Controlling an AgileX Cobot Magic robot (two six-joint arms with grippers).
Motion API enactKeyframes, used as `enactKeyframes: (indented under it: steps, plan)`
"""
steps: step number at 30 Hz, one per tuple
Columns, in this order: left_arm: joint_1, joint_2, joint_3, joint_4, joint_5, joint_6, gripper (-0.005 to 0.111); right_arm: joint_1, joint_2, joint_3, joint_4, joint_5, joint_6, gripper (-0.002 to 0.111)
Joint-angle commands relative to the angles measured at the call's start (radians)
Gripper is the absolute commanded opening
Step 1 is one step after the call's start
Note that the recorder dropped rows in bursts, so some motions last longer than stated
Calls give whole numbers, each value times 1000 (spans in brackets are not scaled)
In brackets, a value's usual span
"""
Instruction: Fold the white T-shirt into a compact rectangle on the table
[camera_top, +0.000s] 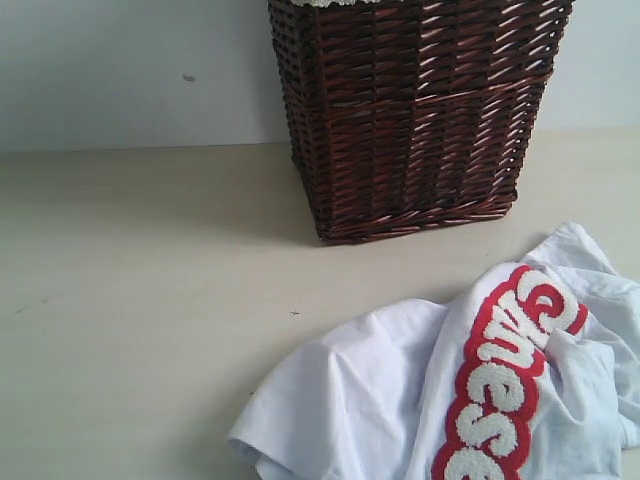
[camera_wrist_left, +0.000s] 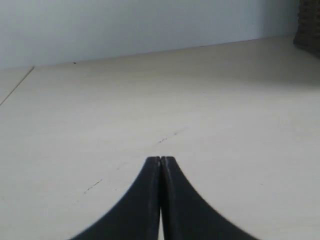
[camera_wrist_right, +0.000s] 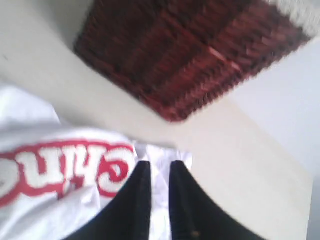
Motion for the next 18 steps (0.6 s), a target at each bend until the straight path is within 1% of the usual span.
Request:
enactKeyframes:
  steps: [1, 5, 8, 13, 15, 18]
  plan:
    - [-5, -6, -1, -3, -6, 1, 0, 1, 358, -4, -201, -43, 131, 0]
    - [-5, -6, -1, -3, -6, 1, 0, -8, 585, -13, -188, -59, 151, 0]
    - [-5, -6, -1, -3, -6, 1, 0, -57, 692, -13, -188, -129, 211, 0]
    - [-5, -6, -1, -3, -6, 1, 0, -158, 768, -13, -186, -340, 288, 0]
    - [-5, -6, -1, -3, -6, 1, 0, -191, 789, -13, -184, -420, 290, 0]
    - [-5, -6, -1, -3, -6, 1, 0, -221, 829, -13, -182, -455, 290, 0]
